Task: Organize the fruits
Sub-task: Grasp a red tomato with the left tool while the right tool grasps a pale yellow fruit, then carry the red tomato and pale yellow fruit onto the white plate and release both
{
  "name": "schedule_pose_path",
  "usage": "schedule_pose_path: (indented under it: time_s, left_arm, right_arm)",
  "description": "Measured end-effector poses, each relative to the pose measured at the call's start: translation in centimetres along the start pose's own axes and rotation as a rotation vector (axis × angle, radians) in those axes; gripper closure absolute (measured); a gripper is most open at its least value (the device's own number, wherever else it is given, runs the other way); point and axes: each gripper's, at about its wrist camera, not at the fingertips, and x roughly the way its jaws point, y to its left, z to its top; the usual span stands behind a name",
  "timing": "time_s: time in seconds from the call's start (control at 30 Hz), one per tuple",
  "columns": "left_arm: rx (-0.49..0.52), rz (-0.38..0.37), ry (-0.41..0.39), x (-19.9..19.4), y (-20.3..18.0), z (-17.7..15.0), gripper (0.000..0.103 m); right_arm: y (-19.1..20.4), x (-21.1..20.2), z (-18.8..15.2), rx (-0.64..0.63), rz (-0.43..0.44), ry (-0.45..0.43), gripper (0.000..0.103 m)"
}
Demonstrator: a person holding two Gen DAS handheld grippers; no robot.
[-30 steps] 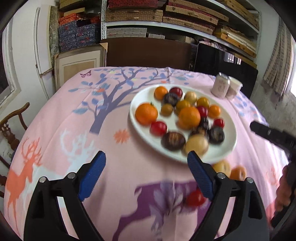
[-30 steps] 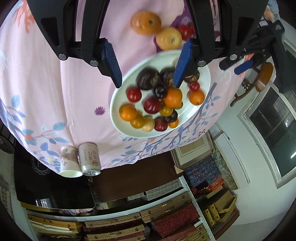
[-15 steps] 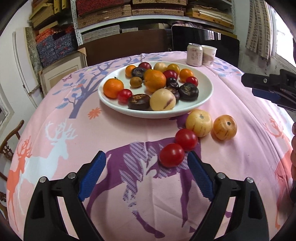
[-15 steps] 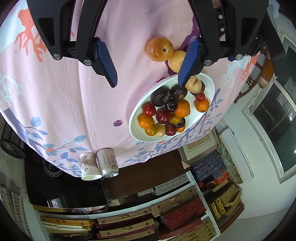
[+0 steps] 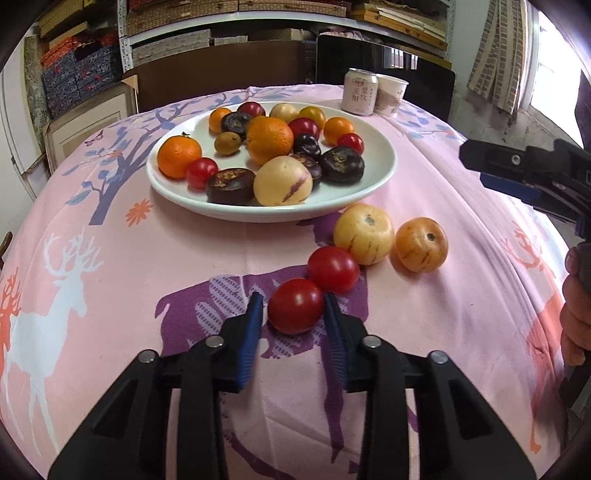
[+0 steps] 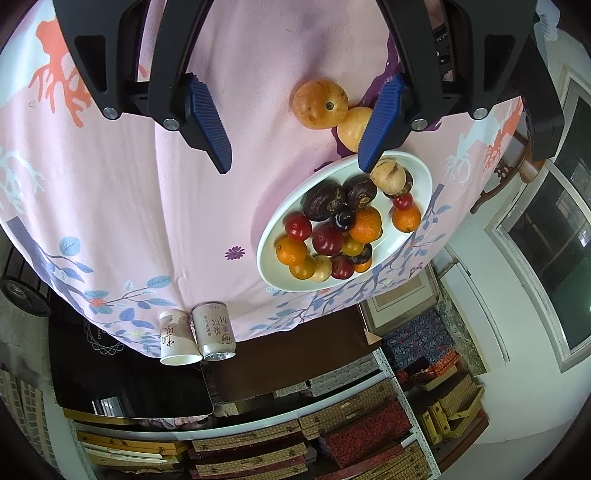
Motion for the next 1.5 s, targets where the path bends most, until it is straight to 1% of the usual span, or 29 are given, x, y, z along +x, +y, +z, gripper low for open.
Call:
schedule_pose_path:
  time_s: [0.17, 0.27, 0.33, 0.43, 0.57, 0.63, 0.77, 0.9, 0.93, 0.97, 1.0, 1.27, 1.43, 1.5]
  left_arm:
    - [-0.002, -0.003, -0.004, -0.1, 0.1, 0.0, 0.073]
    - [-0.018, 0.018, -0.018, -0.5, 0.6, 0.0, 0.073]
    - [-0.035, 0.029, -0.030, -0.9, 1.1, 0.1, 0.073]
    - [-0.062, 0.047, -0.043, -1.3, 2.1, 0.2, 0.073]
    - [-0.069, 0.064, -0.043, -1.3, 2.6, 0.3, 0.073]
    - [-0.065, 0.068, -0.046, -1.5, 2.6, 0.3, 0.073]
    - [-0.061, 0.073, -0.049, -1.5, 2.5, 0.2, 0.073]
    - [-0.066, 0.088, -0.048, -1.5, 2.6, 0.2, 0.073]
    - [-0.068, 0.095, -0.048, -1.5, 2.6, 0.2, 0.073]
    - [-0.069, 0.102, -0.049, -1.5, 2.6, 0.2, 0.073]
    - [-0.069, 0.112, -0.051, -1.5, 2.6, 0.2, 0.073]
    - [-0.057, 0.181, -0.084, -2.1, 2.4, 0.1, 0.073]
    - [-0.079, 0.187, -0.109, -3.1, 3.0, 0.5, 0.073]
    - [-0.096, 0.181, -0.124, -3.8, 3.6, 1.1, 0.073]
  right_arm:
    - [-0.1, 0.3, -0.2, 0.001, -0.004, 0.016, 0.031]
    - [0.1, 0.6, -0.3, -0.010, -0.006, 0.032, 0.031]
    - [0.5, 0.9, -0.6, -0.033, -0.008, 0.054, 0.031]
    - [1.5, 1.8, -1.4, -0.107, -0.020, 0.110, 0.031]
    - [2.8, 2.5, -2.5, -0.198, -0.039, 0.148, 0.037]
    - [3.1, 2.7, -2.8, -0.215, -0.041, 0.157, 0.039]
    - [3.5, 3.3, -3.5, -0.240, -0.050, 0.186, 0.048]
    - [4.2, 4.1, -4.3, -0.283, -0.067, 0.209, 0.051]
    - [4.5, 4.3, -4.5, -0.298, -0.073, 0.213, 0.055]
    - [4.6, 4.5, -4.6, -0.308, -0.087, 0.213, 0.057]
    - [4.8, 4.6, -4.8, -0.321, -0.105, 0.208, 0.058]
    - [4.5, 4.3, -4.3, -0.301, -0.091, 0.189, 0.059]
    - [3.9, 2.5, -3.8, -0.255, -0.084, 0.131, 0.059]
    - [3.3, 1.0, -3.4, -0.221, -0.074, 0.086, 0.059]
